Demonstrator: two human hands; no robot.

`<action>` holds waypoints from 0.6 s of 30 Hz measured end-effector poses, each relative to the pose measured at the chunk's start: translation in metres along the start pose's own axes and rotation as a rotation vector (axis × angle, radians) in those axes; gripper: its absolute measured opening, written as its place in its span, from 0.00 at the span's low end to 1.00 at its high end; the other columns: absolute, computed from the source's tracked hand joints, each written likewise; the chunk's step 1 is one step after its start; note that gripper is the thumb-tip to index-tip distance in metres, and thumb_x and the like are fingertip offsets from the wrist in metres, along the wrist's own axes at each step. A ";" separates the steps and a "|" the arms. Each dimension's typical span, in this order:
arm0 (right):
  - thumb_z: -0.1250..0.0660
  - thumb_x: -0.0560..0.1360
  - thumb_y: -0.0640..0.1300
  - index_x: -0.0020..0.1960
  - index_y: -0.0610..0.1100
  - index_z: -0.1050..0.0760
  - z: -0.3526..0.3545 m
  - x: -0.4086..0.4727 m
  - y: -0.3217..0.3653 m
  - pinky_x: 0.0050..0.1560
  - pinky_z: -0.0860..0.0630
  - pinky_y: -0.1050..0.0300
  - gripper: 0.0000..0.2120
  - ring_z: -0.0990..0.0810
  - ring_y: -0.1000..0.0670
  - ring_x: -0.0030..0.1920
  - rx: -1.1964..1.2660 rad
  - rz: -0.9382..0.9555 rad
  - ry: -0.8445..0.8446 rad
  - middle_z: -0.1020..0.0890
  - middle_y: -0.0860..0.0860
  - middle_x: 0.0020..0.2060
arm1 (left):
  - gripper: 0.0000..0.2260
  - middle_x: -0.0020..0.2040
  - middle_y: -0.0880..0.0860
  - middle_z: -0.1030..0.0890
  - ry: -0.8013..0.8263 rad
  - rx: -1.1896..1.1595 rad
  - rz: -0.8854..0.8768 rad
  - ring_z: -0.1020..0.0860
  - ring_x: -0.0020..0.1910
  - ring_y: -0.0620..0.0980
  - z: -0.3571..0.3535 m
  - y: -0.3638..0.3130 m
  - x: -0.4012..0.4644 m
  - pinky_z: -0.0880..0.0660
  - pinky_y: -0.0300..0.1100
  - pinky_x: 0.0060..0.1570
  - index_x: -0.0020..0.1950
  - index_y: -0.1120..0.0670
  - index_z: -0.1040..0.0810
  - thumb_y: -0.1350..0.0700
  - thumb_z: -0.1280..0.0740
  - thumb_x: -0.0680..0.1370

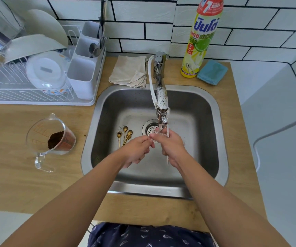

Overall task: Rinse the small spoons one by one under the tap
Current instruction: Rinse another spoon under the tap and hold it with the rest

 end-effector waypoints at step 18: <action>0.30 0.79 0.47 0.43 0.48 0.19 0.002 0.005 0.006 0.46 0.24 0.59 0.07 0.18 0.59 0.40 -0.106 0.216 -0.132 0.13 0.57 0.38 | 0.13 0.38 0.50 0.27 -0.081 0.321 -0.049 0.33 0.33 0.46 0.010 -0.002 -0.014 0.36 0.38 0.28 0.48 0.52 0.24 0.50 0.45 0.84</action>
Point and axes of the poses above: each hand's wrist, its own x-axis towards the middle knuckle, its own z-axis out of the back of the hand, y = z × x, the point moved 6 cm from there along x, towards the middle knuckle
